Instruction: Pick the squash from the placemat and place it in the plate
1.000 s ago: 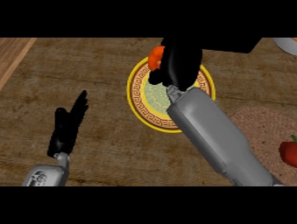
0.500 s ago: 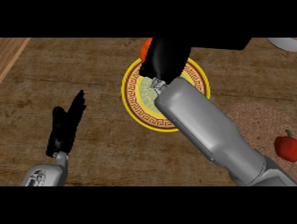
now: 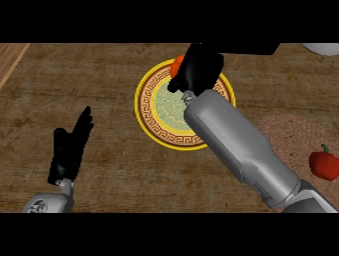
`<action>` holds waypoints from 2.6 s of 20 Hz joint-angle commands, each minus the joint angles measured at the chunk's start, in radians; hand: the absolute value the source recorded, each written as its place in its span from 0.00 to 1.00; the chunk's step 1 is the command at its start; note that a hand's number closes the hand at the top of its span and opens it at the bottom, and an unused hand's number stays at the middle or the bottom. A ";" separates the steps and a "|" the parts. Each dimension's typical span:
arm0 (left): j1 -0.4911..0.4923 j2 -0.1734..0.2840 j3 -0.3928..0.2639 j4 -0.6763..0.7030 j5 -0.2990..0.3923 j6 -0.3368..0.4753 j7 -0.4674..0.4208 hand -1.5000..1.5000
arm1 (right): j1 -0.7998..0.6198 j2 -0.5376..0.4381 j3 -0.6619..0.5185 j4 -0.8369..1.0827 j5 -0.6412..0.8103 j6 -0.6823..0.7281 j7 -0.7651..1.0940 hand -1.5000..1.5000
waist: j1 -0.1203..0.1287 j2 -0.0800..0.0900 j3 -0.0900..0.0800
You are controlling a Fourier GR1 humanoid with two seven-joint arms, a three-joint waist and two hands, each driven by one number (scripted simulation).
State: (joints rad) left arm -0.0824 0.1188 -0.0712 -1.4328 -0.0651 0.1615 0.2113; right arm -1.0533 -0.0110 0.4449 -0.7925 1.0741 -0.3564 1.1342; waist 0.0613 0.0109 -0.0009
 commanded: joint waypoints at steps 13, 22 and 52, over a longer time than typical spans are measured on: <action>0.020 -0.018 -0.005 -0.017 -0.023 0.014 0.000 0.50 | 0.032 0.011 -0.065 0.216 -0.466 -0.014 -0.243 0.00 | -0.025 -0.003 0.001; 0.036 -0.002 0.017 -0.035 -0.001 0.000 0.021 0.50 | 0.152 0.011 -0.107 -0.081 -0.557 -0.487 -0.483 0.00 | -0.030 -0.008 0.004; 0.007 -0.037 0.056 0.014 -0.031 -0.015 0.004 0.50 | 0.417 0.011 0.040 -0.025 -0.995 -0.686 -1.043 0.00 | -0.042 -0.006 0.001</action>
State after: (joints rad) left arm -0.0527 0.1126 0.0031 -1.4462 -0.0746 0.1242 0.2141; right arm -0.6674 -0.0021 0.4318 -0.8859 0.1387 -0.9497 0.1625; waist 0.0125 0.0017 0.0001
